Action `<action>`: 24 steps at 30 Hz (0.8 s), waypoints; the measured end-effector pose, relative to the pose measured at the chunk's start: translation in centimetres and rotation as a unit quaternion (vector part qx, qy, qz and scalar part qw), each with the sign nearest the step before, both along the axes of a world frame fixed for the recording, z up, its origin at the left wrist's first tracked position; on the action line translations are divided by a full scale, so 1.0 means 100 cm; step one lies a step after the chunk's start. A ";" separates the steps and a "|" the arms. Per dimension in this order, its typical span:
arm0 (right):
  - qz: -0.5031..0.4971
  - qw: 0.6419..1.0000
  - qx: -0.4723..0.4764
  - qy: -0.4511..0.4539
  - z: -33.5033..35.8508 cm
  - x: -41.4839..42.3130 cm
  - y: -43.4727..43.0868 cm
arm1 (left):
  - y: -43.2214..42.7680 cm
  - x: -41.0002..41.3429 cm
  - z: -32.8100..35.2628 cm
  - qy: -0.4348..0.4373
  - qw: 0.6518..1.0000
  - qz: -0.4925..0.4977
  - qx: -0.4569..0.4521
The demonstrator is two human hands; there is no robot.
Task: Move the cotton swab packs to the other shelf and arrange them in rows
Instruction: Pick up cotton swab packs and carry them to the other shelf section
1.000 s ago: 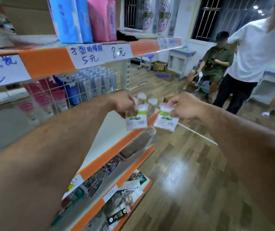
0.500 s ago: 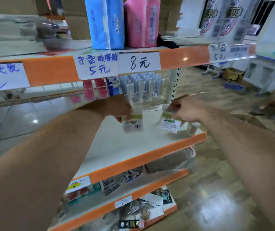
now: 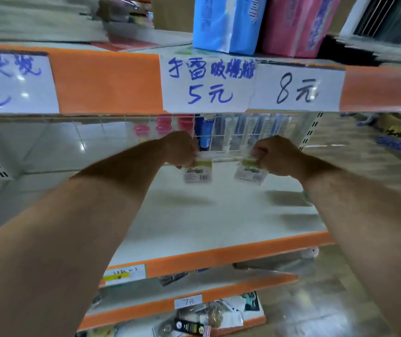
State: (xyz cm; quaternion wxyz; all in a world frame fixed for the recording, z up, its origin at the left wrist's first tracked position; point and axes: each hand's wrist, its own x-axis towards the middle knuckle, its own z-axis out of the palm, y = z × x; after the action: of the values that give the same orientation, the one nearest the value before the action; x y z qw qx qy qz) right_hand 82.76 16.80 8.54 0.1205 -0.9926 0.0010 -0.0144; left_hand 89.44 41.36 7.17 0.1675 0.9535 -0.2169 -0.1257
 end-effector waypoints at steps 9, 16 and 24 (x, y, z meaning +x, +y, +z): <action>0.039 0.999 0.014 -0.004 -0.028 0.061 0.008 | 0.019 0.004 -0.007 -0.047 0.994 0.027 0.096; 0.082 0.996 0.002 0.020 -0.050 0.102 0.020 | 0.039 -0.004 -0.021 -0.056 0.989 0.113 0.071; 0.125 0.989 -0.067 0.031 -0.064 0.135 0.032 | 0.042 -0.010 -0.034 -0.054 0.986 0.145 0.065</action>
State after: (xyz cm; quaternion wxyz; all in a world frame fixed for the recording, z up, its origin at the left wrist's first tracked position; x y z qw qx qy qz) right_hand 96.30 19.95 2.10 0.0543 -0.9908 -0.1198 0.0315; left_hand 88.47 45.58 3.78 0.1091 0.9891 -0.0769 -0.0623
